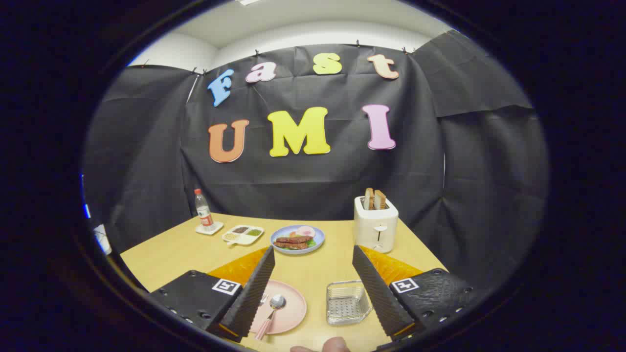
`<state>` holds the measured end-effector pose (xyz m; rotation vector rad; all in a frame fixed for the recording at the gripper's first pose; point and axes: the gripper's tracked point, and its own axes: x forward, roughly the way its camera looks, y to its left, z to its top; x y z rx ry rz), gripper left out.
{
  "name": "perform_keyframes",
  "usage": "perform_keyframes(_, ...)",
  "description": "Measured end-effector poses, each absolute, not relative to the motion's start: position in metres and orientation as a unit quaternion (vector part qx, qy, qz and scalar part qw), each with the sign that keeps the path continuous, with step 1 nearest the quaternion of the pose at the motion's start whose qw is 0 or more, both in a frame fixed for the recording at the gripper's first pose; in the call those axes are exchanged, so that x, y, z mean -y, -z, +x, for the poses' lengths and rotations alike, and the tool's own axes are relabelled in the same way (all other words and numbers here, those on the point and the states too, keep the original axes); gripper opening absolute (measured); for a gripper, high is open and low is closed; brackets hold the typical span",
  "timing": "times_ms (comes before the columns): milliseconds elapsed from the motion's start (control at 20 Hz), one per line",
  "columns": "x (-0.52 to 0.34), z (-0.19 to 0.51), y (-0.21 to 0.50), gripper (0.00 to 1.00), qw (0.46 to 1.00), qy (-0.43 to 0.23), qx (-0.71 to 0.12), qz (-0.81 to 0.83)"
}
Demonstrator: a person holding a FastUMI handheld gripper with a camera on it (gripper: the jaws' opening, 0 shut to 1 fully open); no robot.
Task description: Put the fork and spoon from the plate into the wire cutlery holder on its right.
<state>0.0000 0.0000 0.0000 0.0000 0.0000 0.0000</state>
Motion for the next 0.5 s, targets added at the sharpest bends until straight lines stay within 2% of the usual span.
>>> perform_keyframes(250,-0.003,-0.013,-0.006,0.96,1.000,0.028,-0.006,0.003)
perform_keyframes(500,-0.027,-0.036,-0.006,0.96,1.000,0.019,0.005,-0.017)
